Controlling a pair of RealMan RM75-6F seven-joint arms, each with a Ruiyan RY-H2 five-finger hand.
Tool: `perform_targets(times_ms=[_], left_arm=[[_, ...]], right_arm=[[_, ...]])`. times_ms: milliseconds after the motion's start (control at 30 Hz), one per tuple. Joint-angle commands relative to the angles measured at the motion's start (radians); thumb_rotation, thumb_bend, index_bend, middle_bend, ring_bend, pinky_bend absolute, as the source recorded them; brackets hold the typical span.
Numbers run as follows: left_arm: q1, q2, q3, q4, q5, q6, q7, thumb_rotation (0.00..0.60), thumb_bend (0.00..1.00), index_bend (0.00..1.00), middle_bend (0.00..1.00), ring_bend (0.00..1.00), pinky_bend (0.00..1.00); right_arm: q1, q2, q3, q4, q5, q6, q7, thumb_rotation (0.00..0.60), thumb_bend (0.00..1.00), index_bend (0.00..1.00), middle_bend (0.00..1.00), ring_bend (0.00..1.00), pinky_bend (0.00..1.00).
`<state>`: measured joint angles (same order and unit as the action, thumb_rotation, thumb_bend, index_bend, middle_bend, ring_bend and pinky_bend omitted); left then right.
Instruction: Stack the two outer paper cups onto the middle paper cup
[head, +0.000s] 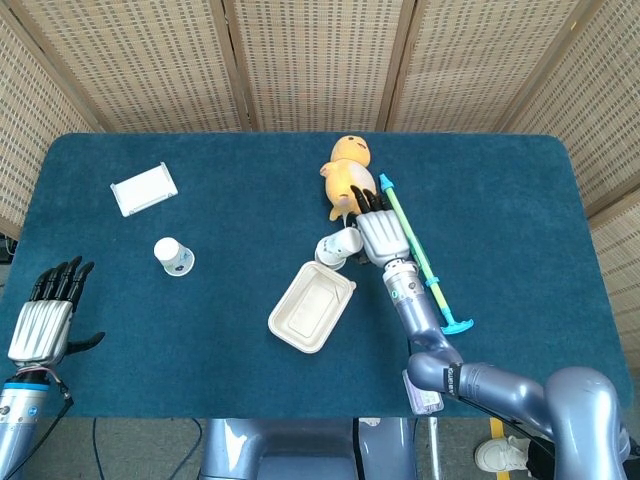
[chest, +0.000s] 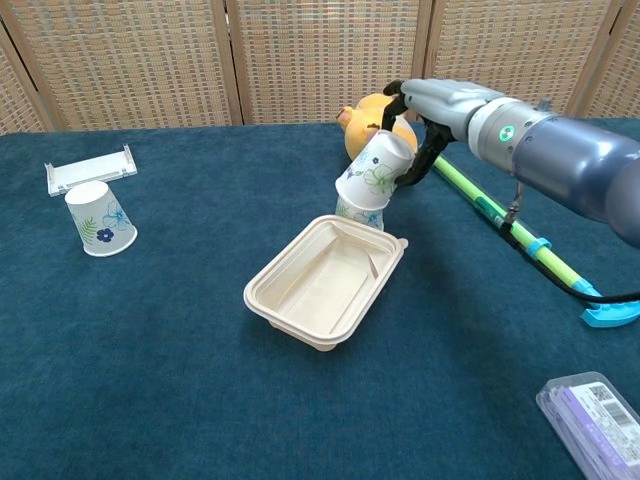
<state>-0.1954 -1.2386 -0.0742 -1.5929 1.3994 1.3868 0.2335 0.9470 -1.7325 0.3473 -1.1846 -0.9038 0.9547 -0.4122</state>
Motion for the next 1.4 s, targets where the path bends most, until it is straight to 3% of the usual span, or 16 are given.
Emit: perform_targets(times_ms=[33,333,600,800,1033,1267,1400], left_arm=[[0.000,0.000,0.001,0.000,0.000,-0.001,0.000,0.600,0.00,0.00,0.00,0.00,0.06],[0.001,0.002,0.002,-0.002,0.002,0.002,-0.004,0.600,0.00,0.00,0.00,0.00,0.06],[0.003,0.004,0.002,-0.003,0.005,0.009,-0.008,0.600,0.00,0.00,0.00,0.00,0.06],[0.005,0.002,0.002,0.002,-0.003,0.007,-0.007,0.600,0.00,0.00,0.00,0.00,0.06],[0.004,-0.002,0.000,-0.001,-0.007,0.006,0.000,0.600,0.00,0.00,0.00,0.00,0.06],[-0.008,-0.013,0.005,-0.012,-0.017,-0.024,0.007,0.600,0.00,0.00,0.00,0.00,0.06],[-0.038,-0.002,-0.025,-0.025,-0.050,-0.068,-0.007,0.600,0.01,0.00,0.00,0.00,0.06]], right_arm=[[0.002,-0.002,0.001,-0.001,-0.003,0.002,0.001,0.600,0.34,0.51,0.04,0.00,0.15],[-0.003,0.026,-0.002,-0.059,0.016,0.008,-0.035,0.600,0.29,0.22,0.00,0.00,0.10],[-0.042,0.077,-0.028,-0.124,0.001,0.053,-0.055,0.600,0.28,0.18,0.00,0.00,0.09],[-0.170,0.185,-0.114,-0.256,-0.088,0.157,-0.005,0.600,0.27,0.09,0.00,0.00,0.02],[-0.351,0.294,-0.253,-0.356,-0.277,0.333,0.107,0.600,0.25,0.07,0.00,0.00,0.00],[-0.490,0.338,-0.361,-0.314,-0.395,0.439,0.210,0.600,0.25,0.05,0.00,0.00,0.00],[-0.535,0.340,-0.383,-0.266,-0.437,0.461,0.259,0.600,0.25,0.05,0.00,0.00,0.00]])
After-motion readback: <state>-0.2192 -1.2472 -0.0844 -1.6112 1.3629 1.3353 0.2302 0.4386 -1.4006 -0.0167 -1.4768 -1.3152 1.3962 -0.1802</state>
